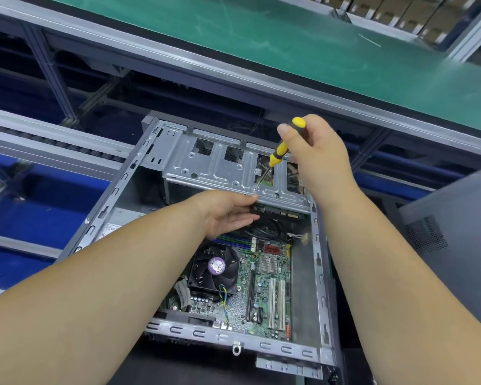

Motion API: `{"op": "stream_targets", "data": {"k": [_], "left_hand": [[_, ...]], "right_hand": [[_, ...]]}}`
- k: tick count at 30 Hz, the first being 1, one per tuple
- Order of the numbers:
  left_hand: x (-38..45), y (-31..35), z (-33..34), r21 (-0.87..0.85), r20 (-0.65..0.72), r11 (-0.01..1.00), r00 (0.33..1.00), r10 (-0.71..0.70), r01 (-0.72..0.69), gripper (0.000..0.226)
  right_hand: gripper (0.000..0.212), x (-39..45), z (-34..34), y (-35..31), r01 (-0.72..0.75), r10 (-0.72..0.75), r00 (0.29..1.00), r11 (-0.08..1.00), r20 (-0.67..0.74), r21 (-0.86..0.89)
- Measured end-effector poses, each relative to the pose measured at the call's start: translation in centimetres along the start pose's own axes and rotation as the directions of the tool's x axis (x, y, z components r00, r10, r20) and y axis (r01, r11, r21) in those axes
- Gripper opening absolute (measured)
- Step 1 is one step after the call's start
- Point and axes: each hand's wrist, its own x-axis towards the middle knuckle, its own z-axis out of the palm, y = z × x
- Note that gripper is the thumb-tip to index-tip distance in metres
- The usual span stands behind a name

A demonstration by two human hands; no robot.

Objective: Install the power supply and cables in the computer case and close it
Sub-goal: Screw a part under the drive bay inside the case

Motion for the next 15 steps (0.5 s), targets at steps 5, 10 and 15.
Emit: {"op": "stream_targets", "data": {"k": [5, 10, 15], "left_hand": [[-1.5, 0.3, 0.1, 0.017, -0.035, 0.999, 0.999, -0.034, 0.035, 0.023], [-4.7, 1.0, -0.1, 0.486, -0.170, 0.869, 0.985, -0.014, 0.096, 0.029], [-6.1, 1.3, 2.7, 0.752, -0.205, 0.652, 0.906, 0.371, -0.098, 0.035]], "right_hand": [[0.022, -1.4, -2.9, -0.9, 0.102, -0.109, 0.991, 0.991, -0.083, -0.088], [0.023, -3.2, -7.1, -0.6, 0.120, -0.086, 0.960, 0.986, -0.265, 0.117], [0.023, -5.9, -10.7, 2.8, 0.049, -0.018, 0.942, 0.995, -0.334, 0.085]]}}
